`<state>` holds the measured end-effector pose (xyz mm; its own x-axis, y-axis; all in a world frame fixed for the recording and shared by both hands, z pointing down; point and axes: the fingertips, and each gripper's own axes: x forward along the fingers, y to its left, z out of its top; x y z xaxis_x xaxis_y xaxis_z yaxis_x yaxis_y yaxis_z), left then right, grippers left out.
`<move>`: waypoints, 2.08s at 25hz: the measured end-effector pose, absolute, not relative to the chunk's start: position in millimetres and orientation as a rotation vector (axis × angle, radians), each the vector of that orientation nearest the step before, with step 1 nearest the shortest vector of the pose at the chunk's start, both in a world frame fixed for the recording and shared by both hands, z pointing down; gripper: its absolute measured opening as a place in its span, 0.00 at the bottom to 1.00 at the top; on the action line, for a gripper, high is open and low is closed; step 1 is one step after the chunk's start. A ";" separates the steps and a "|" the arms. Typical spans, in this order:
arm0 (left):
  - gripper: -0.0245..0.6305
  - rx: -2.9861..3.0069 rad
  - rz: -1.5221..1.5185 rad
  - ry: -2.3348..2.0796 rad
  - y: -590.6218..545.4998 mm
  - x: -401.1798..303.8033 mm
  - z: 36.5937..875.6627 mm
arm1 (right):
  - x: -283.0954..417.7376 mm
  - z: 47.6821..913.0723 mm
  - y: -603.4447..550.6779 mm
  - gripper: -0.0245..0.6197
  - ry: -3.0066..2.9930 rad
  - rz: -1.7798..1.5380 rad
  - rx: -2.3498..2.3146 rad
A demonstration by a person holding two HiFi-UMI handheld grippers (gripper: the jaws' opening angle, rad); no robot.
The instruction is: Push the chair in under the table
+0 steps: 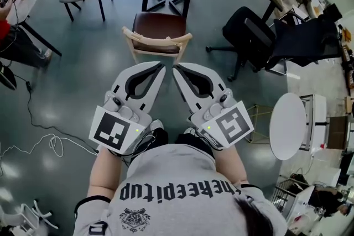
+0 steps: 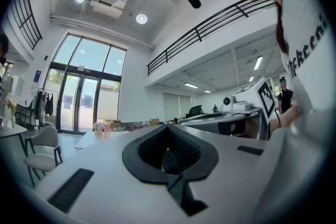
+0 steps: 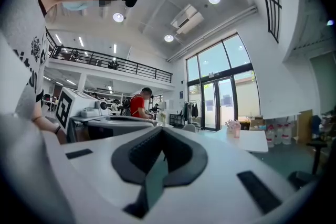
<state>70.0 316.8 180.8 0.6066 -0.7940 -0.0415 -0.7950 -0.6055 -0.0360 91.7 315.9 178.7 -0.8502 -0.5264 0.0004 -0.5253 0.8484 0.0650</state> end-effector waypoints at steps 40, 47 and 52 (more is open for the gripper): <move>0.06 -2.735 -0.098 1.500 134.0 0.6 246.7 | 62.5 231.3 122.8 0.10 -2.923 0.001 0.814; 0.06 -2.753 -0.135 1.486 94.3 6.9 252.0 | 62.7 243.0 86.3 0.14 -2.902 -0.007 0.739; 0.06 -2.752 -0.215 1.447 76.9 12.7 259.0 | 64.4 254.9 71.3 0.15 -2.891 -0.004 0.667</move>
<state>12.7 76.9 259.0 0.5595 -0.8215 0.1100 -0.8180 -0.5687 -0.0864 64.4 71.3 254.9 -0.8845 -0.4348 0.1691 -0.4344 0.8998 0.0417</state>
